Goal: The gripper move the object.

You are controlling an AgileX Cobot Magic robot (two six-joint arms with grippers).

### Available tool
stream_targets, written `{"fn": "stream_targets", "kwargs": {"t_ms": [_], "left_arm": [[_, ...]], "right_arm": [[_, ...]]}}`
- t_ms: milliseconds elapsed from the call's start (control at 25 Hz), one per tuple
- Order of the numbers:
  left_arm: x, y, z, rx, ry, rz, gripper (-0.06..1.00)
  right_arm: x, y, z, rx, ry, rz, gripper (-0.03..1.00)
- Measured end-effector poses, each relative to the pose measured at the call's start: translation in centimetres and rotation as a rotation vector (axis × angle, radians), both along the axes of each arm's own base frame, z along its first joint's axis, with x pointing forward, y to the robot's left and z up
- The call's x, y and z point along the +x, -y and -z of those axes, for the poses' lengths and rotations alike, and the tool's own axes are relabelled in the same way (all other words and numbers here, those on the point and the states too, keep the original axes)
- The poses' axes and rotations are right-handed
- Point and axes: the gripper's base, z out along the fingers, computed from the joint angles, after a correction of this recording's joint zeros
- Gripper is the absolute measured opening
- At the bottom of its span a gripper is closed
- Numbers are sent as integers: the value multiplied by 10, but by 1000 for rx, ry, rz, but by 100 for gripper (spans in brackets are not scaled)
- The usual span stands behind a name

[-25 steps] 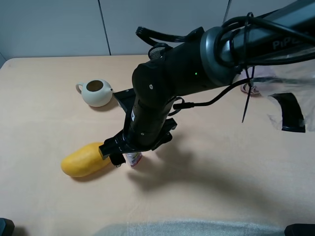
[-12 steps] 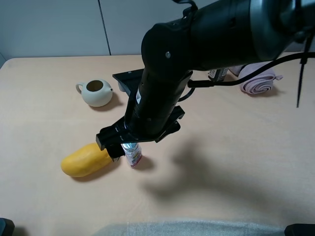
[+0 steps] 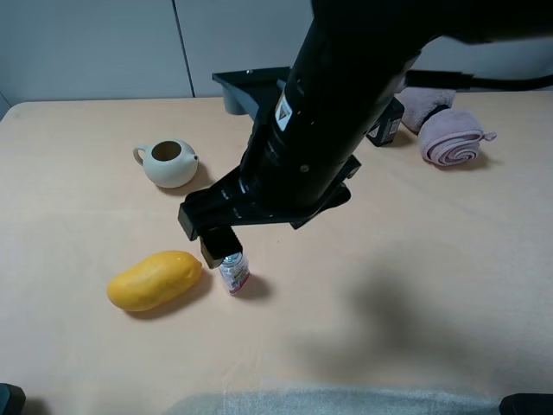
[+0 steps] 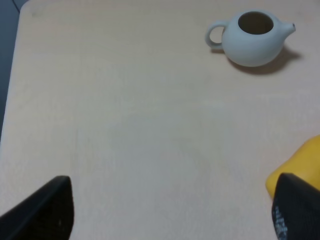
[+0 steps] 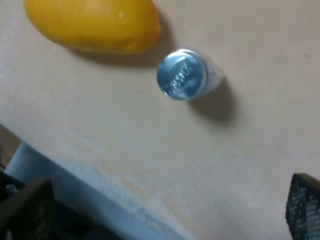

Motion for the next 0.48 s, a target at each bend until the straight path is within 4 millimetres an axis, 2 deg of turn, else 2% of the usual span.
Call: {"fn": "stream_targets", "kwargs": {"t_ms": [240,480], "left_arm": [[0,0,0,0,0,0,79],[0,0,0,0,0,0,79]], "right_arm": [[7,37,-35,-11,52,3,69],[21,85,-65,-38,137,74,69]]}}
